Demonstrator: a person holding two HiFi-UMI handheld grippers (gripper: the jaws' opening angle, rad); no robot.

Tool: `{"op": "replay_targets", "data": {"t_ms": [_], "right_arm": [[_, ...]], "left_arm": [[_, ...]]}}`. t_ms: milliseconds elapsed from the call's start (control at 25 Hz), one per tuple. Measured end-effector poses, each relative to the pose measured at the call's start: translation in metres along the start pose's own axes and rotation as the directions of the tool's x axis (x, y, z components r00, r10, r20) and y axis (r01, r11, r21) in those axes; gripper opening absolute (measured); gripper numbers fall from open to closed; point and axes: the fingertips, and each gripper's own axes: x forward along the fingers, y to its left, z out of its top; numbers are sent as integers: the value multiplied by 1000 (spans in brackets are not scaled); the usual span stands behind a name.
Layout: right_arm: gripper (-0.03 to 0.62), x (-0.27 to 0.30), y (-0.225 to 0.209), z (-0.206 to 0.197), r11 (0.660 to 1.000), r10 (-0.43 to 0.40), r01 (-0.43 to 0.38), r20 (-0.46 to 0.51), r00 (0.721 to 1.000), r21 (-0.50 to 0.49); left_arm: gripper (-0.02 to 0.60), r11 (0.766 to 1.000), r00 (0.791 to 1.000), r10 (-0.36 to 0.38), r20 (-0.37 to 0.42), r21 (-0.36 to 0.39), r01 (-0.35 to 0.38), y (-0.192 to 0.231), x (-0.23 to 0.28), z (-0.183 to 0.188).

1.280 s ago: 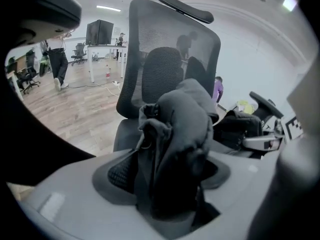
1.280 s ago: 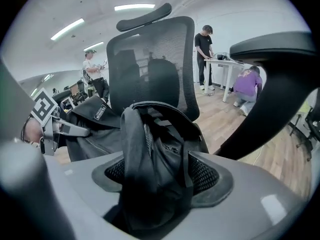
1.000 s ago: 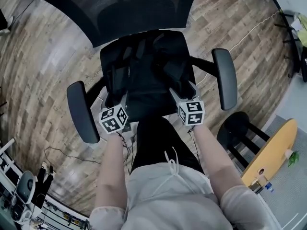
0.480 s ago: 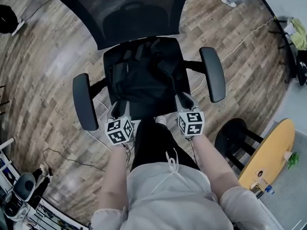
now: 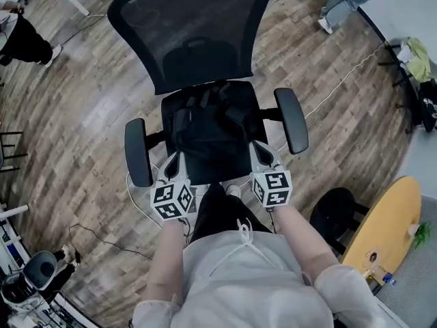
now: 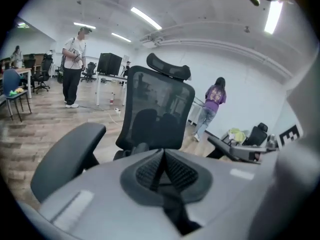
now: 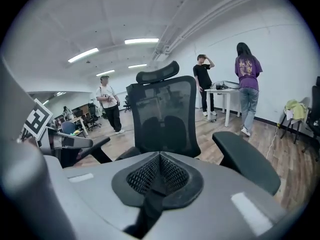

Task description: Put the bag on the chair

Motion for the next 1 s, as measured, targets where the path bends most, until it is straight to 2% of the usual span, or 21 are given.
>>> {"op": "replay_targets", "data": {"t_ms": [120, 280, 440, 640, 840, 1000], "right_arm": [[-2, -24, 8, 33, 1000, 13, -13, 48, 999, -14], [-2, -47, 15, 100, 1000, 13, -8, 175, 985, -29], [-2, -72, 28, 160, 998, 33, -19, 273, 962, -52], [-2, -106, 40, 215, 997, 44, -17, 376, 926, -74], [-2, -131, 52, 248, 995, 71, -32, 427, 902, -97], [-2, -139, 55, 266, 993, 73, -20, 450, 890, -121]], "left_arm": [[6, 999, 998, -30, 56, 33, 28, -24, -22, 33], [6, 991, 979, -54, 199, 128, 28, -52, -46, 103], [6, 978, 945, -126, 302, 199, 67, -80, -75, 162], [6, 970, 896, -192, 399, 215, 112, -108, -104, 217], [6, 945, 848, -262, 460, 302, 128, -137, -138, 255], [6, 937, 818, -291, 496, 321, 138, -145, -153, 273]]}}
